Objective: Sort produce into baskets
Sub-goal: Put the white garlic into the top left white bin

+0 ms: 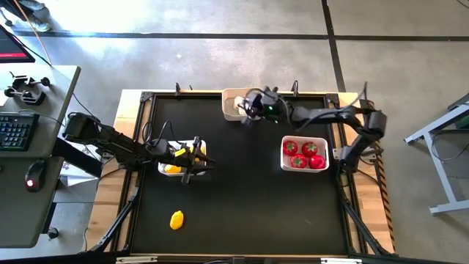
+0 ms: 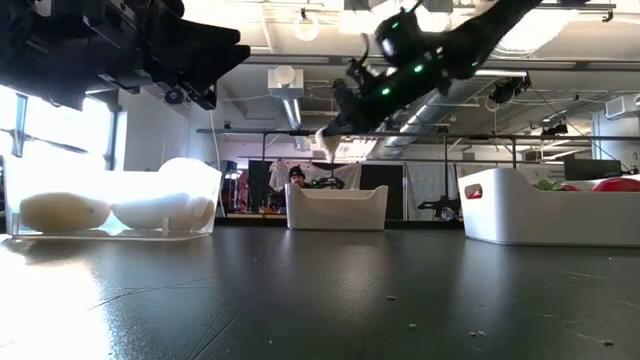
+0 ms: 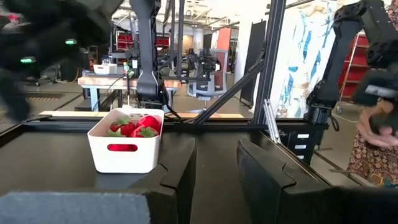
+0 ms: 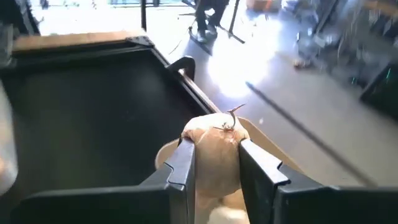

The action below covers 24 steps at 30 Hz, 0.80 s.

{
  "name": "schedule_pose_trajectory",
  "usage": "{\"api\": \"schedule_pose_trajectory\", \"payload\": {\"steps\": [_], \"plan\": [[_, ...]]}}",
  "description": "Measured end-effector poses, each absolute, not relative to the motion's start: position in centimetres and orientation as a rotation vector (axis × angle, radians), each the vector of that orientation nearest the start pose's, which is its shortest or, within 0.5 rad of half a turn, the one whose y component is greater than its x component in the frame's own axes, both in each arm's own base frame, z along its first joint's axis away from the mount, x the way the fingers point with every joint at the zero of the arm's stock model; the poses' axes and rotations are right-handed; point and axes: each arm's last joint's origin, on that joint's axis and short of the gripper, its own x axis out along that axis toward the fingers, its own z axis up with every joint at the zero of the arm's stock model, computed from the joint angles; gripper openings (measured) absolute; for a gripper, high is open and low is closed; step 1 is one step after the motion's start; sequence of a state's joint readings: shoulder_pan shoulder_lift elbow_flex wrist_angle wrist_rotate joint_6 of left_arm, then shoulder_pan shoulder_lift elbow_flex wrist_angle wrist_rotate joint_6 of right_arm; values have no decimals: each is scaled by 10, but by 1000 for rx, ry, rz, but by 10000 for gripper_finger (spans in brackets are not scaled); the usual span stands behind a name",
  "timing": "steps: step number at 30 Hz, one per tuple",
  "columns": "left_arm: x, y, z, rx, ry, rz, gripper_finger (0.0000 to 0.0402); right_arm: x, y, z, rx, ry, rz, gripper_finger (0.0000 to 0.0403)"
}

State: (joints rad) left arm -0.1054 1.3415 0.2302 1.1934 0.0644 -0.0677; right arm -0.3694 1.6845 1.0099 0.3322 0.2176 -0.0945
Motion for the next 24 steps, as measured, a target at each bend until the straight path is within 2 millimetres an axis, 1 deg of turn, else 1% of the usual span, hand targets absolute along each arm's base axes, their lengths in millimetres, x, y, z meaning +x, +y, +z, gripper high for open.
{"api": "schedule_pose_trajectory", "payload": {"steps": [4,7,12,18,24], "plan": [[217,-25,176,-69,-77,-172,101,363,-157,219,82,422,-600,73],[217,-25,176,-69,-77,-170,101,377,-165,209,156,477,-618,73],[217,-25,176,-69,-77,-168,101,395,-173,206,233,483,-637,73],[217,-25,176,-59,-78,-168,101,401,-183,199,297,469,-698,73],[217,-25,176,-44,-79,-166,101,402,-187,180,352,510,-719,73]]}}
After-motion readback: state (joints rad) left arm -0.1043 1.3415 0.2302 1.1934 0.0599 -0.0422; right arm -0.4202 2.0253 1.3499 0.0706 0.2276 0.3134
